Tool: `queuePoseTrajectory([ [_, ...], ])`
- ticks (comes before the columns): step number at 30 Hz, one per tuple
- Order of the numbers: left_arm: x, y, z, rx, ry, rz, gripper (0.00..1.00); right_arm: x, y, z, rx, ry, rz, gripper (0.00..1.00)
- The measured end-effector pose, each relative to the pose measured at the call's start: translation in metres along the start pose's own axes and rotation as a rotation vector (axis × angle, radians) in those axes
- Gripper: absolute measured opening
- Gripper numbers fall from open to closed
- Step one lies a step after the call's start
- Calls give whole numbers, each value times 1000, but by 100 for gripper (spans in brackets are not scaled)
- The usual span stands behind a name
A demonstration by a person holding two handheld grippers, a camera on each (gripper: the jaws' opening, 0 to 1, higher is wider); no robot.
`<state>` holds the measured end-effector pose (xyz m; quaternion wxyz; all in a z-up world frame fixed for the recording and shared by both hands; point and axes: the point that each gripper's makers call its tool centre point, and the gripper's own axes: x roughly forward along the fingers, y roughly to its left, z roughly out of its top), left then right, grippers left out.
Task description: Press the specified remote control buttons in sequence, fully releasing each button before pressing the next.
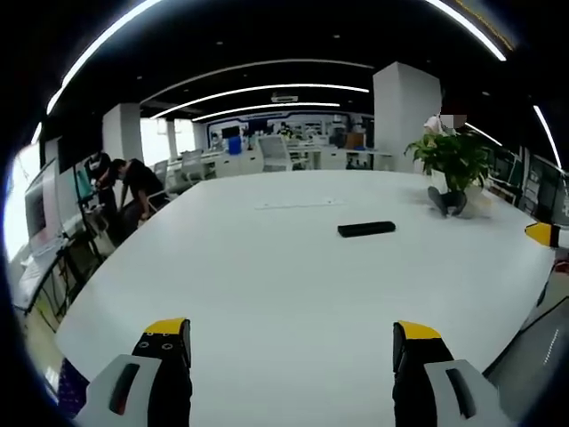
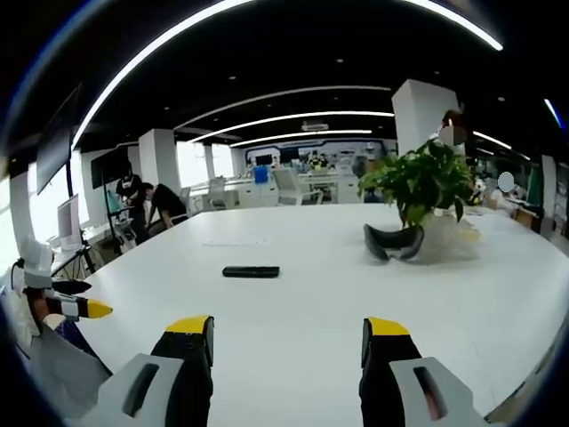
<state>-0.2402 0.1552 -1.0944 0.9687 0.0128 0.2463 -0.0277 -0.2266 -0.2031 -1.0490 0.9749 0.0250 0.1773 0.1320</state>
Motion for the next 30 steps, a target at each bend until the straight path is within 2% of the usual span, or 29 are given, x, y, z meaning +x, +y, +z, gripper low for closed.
queuePoseTrajectory([
  [10,4,-6,-6,6,49,-30,97,2,3,-2,2,13,21,65],
  [17,3,-8,-4,9,46,-35,97,3,4,-3,5,24,29,64],
  [21,0,-8,-2,42,37,-31,94,3,5,-4,1,31,35,64],
  [25,0,-11,3,54,32,-36,94,3,5,-4,3,32,35,63],
  [30,3,-19,26,86,-4,-61,94,3,4,-5,4,33,33,63],
])
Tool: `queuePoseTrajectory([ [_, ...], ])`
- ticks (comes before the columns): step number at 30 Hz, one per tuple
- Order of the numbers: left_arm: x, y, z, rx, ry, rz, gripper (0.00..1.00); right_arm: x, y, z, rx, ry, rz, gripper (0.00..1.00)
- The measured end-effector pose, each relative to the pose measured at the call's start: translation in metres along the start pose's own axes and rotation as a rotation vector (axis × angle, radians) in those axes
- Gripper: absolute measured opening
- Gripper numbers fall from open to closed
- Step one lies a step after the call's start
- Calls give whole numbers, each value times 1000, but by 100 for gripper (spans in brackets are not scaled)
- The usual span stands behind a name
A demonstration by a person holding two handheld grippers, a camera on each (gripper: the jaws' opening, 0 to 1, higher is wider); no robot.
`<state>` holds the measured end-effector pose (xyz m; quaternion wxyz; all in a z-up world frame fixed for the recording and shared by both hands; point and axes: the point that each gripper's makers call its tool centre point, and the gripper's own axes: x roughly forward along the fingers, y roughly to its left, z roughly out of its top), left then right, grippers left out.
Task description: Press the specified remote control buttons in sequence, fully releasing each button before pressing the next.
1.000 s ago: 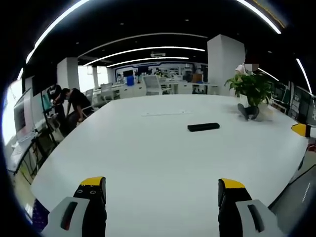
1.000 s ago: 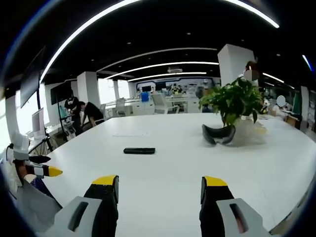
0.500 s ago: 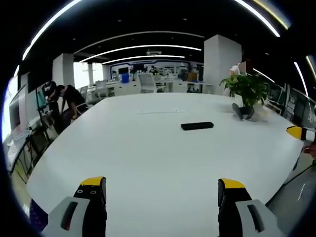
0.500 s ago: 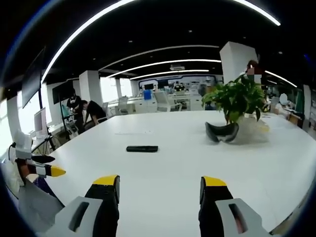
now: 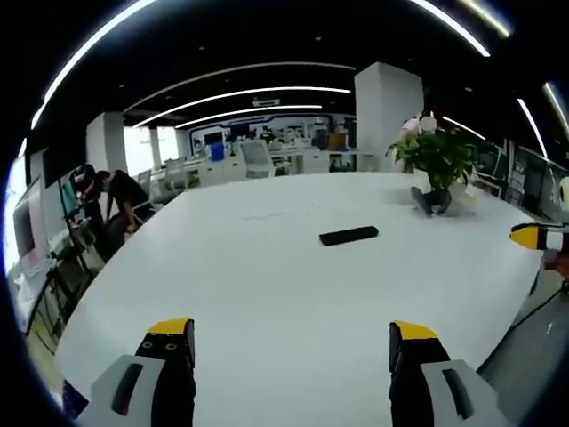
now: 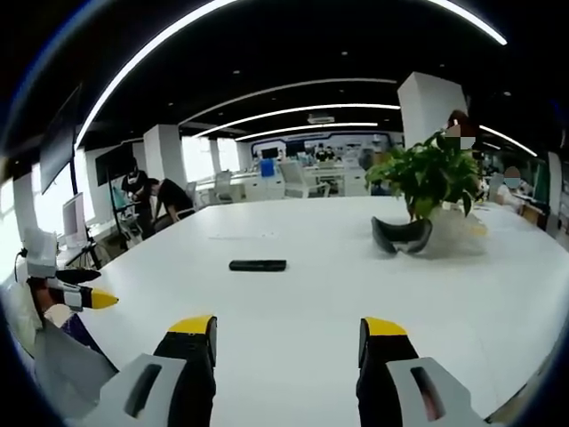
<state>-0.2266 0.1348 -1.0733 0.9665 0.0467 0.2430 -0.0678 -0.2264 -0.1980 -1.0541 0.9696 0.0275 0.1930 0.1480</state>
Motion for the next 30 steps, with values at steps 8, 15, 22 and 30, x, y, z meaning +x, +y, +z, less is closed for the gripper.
queuePoseTrajectory([
  [8,11,-17,38,80,-50,-66,95,-1,-2,0,9,-2,-7,62],
  [15,35,-22,72,108,-84,-106,94,-2,-5,2,24,-10,-12,61],
  [22,67,-28,90,205,-46,-159,92,-2,-7,2,34,-8,-14,60],
  [30,100,-41,108,294,-13,-224,85,0,-5,0,24,5,-7,59],
])
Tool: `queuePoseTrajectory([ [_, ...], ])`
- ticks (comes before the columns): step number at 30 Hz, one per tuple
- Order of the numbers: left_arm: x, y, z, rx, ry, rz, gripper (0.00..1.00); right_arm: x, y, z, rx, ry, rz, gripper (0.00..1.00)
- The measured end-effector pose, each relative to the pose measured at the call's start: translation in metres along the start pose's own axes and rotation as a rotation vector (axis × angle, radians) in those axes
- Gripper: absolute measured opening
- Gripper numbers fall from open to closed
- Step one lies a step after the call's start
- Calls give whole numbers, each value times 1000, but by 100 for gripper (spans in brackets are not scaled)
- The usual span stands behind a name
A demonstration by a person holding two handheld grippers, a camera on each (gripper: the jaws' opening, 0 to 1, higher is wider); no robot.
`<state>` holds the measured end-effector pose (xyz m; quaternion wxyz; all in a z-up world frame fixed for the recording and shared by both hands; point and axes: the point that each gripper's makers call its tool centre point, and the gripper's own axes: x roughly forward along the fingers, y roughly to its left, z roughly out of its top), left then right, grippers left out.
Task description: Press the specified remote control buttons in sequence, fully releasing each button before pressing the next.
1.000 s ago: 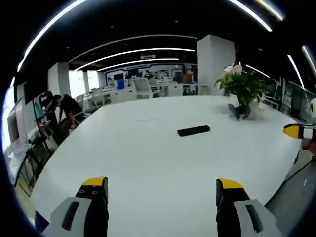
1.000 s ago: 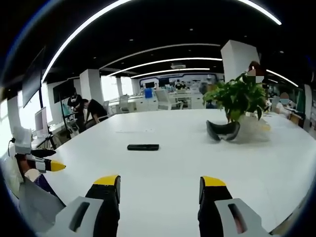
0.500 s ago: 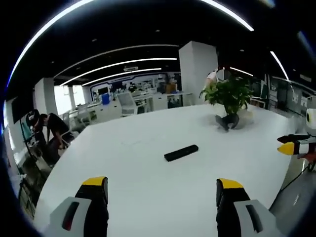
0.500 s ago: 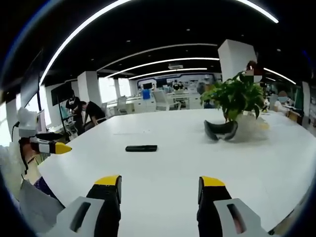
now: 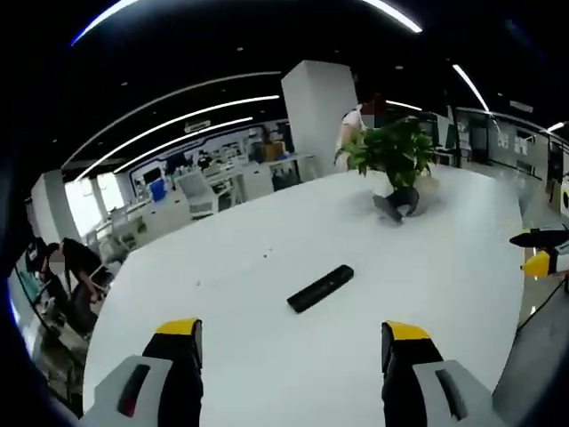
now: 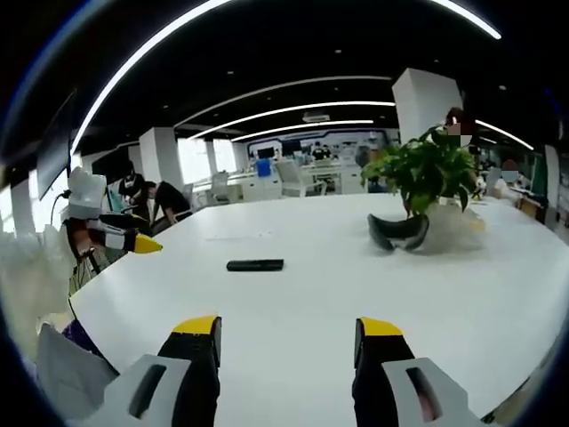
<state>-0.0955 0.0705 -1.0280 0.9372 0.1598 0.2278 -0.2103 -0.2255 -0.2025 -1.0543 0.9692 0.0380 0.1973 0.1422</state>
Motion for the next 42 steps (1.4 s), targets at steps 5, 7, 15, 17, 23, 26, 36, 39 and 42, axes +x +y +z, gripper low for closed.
queuePoseTrajectory([
  [5,26,-3,12,80,3,-30,78,0,0,-2,-2,10,-1,58],
  [7,36,-6,12,101,22,-46,77,1,0,-3,1,13,-1,58],
  [15,76,-1,16,136,61,-98,65,2,-1,-6,-6,32,-8,57],
  [17,87,1,17,186,63,-116,64,3,-1,-7,-10,38,-10,57],
  [23,117,1,13,271,107,-174,57,5,-3,-10,-3,60,-14,57],
  [26,134,-2,8,316,152,-217,55,6,-2,-12,-6,71,-13,56],
  [36,172,-21,-17,480,295,-412,47,9,-3,-19,-15,104,-21,56],
  [39,182,-17,-25,527,337,-425,45,9,-5,-19,-13,102,-27,56],
  [42,192,-12,-30,544,364,-444,43,9,-6,-19,-9,104,-30,56],
])
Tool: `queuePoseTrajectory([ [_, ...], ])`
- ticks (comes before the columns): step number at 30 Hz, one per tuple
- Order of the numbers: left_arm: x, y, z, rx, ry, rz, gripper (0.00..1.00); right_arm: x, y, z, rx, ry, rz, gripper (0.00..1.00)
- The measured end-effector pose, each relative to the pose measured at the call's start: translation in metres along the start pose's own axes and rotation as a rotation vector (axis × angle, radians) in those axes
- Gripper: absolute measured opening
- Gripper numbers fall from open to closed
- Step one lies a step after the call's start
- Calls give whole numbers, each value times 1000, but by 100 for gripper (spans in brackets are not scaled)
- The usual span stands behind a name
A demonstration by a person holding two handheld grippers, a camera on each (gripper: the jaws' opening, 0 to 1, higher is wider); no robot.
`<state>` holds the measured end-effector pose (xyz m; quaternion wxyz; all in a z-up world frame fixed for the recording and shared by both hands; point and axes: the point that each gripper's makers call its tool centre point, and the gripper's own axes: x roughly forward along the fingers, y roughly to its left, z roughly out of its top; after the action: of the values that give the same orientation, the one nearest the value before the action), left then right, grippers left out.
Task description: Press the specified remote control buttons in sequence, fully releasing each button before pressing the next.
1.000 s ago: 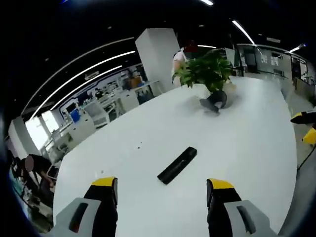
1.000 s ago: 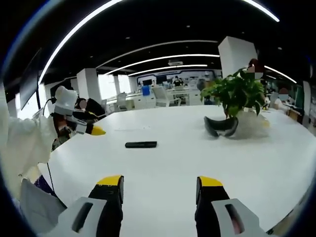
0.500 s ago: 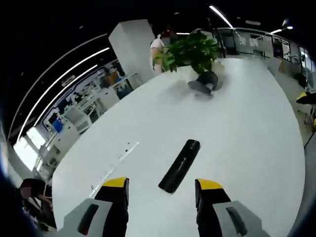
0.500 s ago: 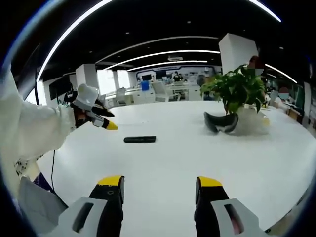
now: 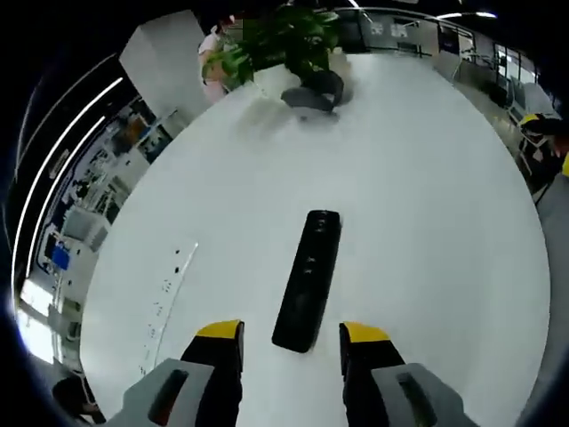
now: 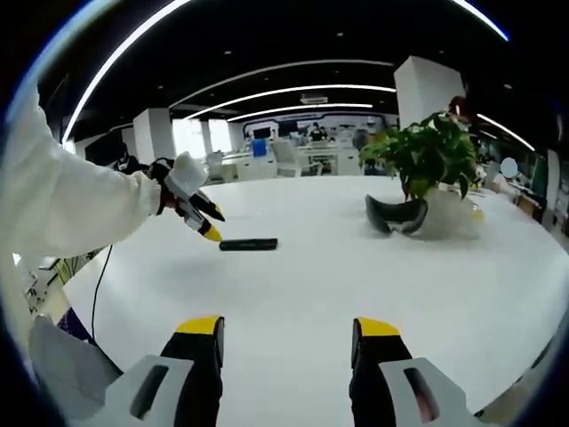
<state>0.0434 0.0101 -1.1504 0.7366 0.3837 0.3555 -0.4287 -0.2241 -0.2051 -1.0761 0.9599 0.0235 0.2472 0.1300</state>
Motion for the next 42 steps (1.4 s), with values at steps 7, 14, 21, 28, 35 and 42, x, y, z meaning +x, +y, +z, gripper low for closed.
queuePoseTrajectory([
  [7,21,-5,-23,13,136,-98,38,1,-2,0,2,1,-14,56],
  [14,32,-5,-30,-41,174,-142,34,1,-2,-2,6,11,-17,56],
  [21,33,-12,-32,-48,253,-262,31,1,-1,-3,-1,20,-13,56],
  [28,35,-15,-31,-9,343,-267,27,0,-1,-3,-6,17,-14,55],
  [35,30,-20,-32,37,327,-244,23,-1,0,-1,-5,8,-10,55],
  [42,28,-28,-32,27,322,-241,23,-1,-1,1,-1,0,-8,55],
])
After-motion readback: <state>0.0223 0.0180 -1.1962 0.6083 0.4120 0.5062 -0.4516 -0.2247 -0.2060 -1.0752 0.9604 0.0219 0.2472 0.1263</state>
